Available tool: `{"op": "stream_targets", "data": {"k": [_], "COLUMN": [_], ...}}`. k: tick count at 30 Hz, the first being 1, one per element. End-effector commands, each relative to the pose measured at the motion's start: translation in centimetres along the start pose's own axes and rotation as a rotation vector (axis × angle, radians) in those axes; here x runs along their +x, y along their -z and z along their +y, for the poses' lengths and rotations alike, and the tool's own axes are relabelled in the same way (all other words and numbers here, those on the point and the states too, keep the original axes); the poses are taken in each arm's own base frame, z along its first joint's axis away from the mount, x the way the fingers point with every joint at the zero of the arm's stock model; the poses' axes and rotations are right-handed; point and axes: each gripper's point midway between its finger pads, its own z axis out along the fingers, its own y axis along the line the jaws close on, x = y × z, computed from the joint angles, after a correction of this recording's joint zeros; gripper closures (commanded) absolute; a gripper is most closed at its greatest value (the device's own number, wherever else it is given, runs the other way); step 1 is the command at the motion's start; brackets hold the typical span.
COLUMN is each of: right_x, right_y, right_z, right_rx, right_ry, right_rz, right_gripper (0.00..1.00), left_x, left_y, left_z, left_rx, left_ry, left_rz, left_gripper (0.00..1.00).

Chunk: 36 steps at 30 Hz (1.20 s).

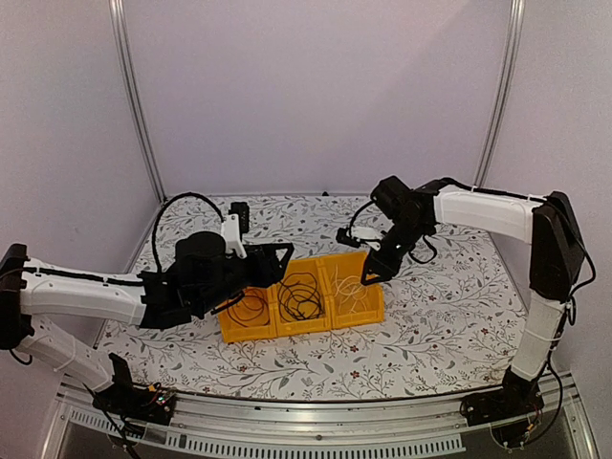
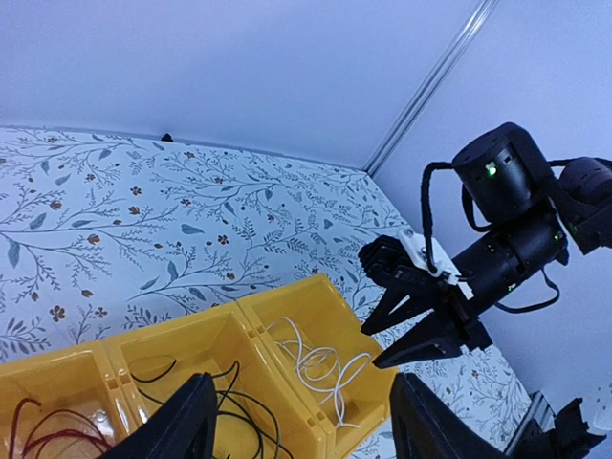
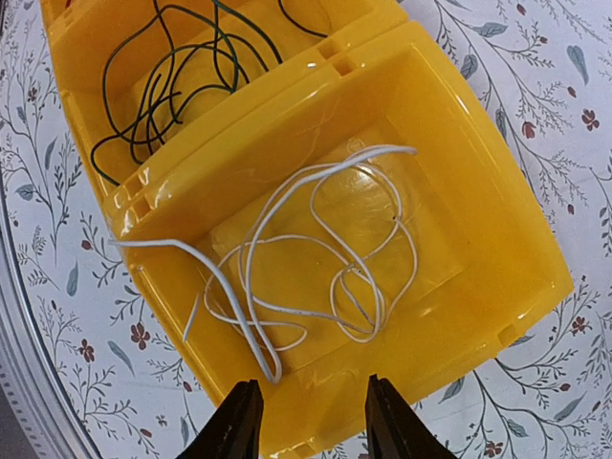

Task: Untangle the cables

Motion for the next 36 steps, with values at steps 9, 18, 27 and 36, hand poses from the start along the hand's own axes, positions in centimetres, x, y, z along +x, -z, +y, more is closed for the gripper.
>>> {"op": "stream_targets", "data": {"k": [9,18,27,36], "right_x": [5.2,15.3,18.2,18.7], "right_y": [8.7,8.2,7.1,4.7], "right_z": [-3.4,-6.7,-5.6,-5.8], "right_rx": [0.234,0.261,0.286,0.218], "right_ry": [-0.048,-0.328,-0.318,-0.303], "right_rz": [0.033,0.085,0.122,0.151], "right_gripper": [0.51,0.61,0.65,0.65], "left_x": [0.0,2.7,6.8,7.6], "left_y": [-1.2,-2.1,-1.9,-1.5], "left_z": [-0.6,-3.2,-6.5,-6.9], "left_rx": [0.015,0.141,0.337,0.325], "left_ry": [-0.092,-0.182,-0.221,-0.230], "left_rz": [0.025,0.159,0.333,0.343], "left_gripper": [0.36,0.38,0.42,0.41]}}
